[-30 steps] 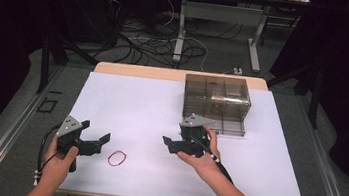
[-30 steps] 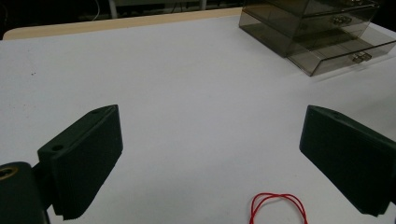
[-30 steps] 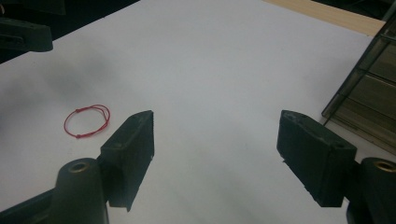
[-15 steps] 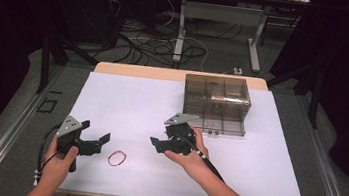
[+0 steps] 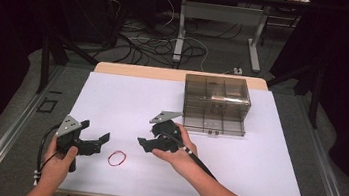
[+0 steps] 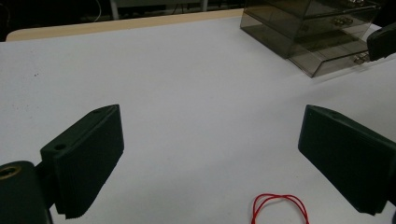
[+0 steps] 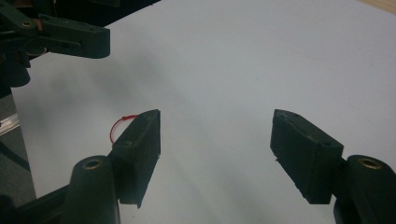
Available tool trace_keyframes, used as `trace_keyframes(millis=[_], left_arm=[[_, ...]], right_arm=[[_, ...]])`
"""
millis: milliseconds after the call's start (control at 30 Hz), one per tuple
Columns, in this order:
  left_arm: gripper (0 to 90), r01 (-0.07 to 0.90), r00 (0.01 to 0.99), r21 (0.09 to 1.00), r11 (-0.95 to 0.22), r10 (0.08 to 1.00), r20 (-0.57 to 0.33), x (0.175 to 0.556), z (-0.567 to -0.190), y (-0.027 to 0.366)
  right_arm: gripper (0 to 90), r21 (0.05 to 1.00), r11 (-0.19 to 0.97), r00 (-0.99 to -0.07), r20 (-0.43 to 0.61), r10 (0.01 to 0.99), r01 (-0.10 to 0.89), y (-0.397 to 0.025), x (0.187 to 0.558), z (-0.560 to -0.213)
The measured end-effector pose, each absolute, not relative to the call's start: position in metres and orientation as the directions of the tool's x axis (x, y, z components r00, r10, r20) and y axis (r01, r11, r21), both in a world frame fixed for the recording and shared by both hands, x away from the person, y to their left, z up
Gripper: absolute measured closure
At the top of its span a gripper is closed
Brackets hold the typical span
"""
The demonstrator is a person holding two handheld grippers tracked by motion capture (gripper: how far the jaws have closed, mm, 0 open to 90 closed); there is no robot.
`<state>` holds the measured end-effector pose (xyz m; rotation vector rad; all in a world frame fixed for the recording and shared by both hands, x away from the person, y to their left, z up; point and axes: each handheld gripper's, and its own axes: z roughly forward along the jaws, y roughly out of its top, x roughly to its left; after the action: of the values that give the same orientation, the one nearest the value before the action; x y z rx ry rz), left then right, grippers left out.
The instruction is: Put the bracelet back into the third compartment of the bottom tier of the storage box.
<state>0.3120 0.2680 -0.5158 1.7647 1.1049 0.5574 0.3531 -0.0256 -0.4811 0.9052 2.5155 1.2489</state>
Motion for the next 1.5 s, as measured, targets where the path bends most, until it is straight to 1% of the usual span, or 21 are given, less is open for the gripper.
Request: trace_keyframes(millis=[233,333,500,600,633,700,1033,1233,1500], left_arm=[[7.1,0.433,0.488,0.889,-0.148,0.868,-0.093,0.312,-0.516,0.268],[7.1,0.433,0.488,0.889,-0.147,0.868,-0.094,0.312,-0.515,0.269],[7.2,0.436,0.488,0.889,-0.142,0.867,-0.101,0.312,-0.516,0.268],[7.1,0.43,0.489,0.89,-0.152,0.868,-0.088,0.312,-0.515,0.269],[7.1,0.435,0.486,0.89,-0.138,0.868,-0.103,0.312,-0.516,0.268],[7.1,0.436,0.485,0.89,-0.138,0.868,-0.103,0.312,-0.516,0.269],[7.1,0.431,0.488,0.891,-0.144,0.868,-0.096,0.312,-0.516,0.269],[7.1,0.434,0.486,0.891,-0.137,0.868,-0.104,0.312,-0.516,0.269],[7.2,0.429,0.491,0.892,-0.145,0.866,-0.096,0.313,-0.515,0.269]], right_arm=[[32.7,0.8,0.451,-0.819,0.086,0.567,0.397,-0.013,0.354,-0.485],[34.2,0.803,0.447,-0.819,0.087,0.567,0.394,-0.01,0.355,-0.487],[37.6,0.787,0.459,-0.821,0.102,0.561,0.412,-0.005,0.359,-0.49],[38.5,0.775,0.47,-0.821,0.109,0.56,0.423,-0.003,0.361,-0.493],[39.0,0.77,0.472,-0.819,0.112,0.562,0.429,-0.002,0.361,-0.494],[40.0,0.764,0.475,-0.818,0.119,0.562,0.437,0.001,0.361,-0.496],[47.8,0.753,0.481,-0.824,0.141,0.549,0.449,0.016,0.36,-0.504],[52.7,0.727,0.495,-0.822,0.169,0.543,0.476,0.025,0.359,-0.512],[55.1,0.704,0.511,-0.817,0.174,0.55,0.494,0.035,0.36,-0.525]])
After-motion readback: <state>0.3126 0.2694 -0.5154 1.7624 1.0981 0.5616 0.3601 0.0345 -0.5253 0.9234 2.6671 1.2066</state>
